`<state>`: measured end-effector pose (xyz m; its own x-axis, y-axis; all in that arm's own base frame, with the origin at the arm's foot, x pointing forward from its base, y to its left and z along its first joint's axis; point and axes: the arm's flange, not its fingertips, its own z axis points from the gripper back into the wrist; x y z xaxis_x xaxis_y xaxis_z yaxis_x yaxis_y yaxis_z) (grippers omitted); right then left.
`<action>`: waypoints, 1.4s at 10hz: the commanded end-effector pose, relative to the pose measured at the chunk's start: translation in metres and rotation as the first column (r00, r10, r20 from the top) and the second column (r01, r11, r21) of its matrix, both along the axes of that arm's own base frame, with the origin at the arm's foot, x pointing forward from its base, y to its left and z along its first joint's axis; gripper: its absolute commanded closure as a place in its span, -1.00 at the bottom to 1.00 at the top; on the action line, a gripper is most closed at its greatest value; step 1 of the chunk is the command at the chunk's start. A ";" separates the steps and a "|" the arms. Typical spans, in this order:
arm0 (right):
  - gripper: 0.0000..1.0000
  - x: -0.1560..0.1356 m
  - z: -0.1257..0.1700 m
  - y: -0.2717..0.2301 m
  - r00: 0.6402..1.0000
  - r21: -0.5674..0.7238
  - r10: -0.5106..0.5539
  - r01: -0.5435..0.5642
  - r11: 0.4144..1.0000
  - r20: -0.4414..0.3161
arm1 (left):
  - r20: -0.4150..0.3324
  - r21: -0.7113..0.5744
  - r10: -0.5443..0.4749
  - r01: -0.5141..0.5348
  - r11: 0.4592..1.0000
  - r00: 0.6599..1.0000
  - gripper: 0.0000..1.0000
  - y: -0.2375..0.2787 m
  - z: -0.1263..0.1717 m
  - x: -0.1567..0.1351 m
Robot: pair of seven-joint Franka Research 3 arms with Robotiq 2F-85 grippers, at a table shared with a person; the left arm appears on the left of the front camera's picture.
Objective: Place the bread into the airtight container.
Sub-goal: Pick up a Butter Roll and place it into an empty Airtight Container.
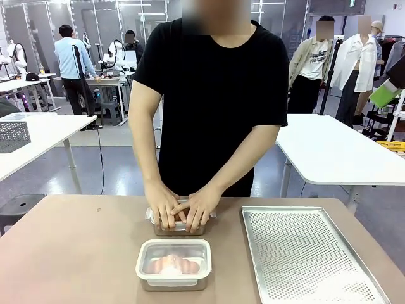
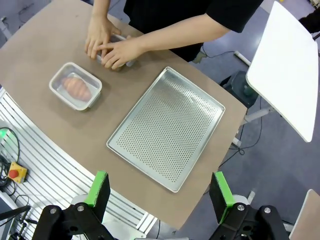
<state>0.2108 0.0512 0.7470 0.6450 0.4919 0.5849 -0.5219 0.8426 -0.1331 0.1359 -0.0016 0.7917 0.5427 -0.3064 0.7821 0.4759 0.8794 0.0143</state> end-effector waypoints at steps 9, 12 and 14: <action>-1.00 -0.002 0.000 -0.002 1.000 -0.005 -0.001 0.001 1.000 -0.003 | 0.008 -0.002 -0.006 0.006 1.000 1.000 -1.00 -0.002 0.001 -0.002; -1.00 -0.002 0.000 -0.002 1.000 -0.005 -0.001 0.001 1.000 -0.003 | 0.008 -0.002 -0.006 0.006 1.000 1.000 -1.00 -0.002 0.001 -0.002; -1.00 -0.002 0.000 -0.002 1.000 -0.005 -0.001 0.001 1.000 -0.003 | 0.008 -0.002 -0.006 0.006 1.000 1.000 -1.00 -0.002 0.001 -0.002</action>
<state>0.2108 0.0512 0.7470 0.6450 0.4919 0.5849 -0.5219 0.8426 -0.1331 0.1359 -0.0016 0.7917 0.5427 -0.3064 0.7821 0.4759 0.8794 0.0143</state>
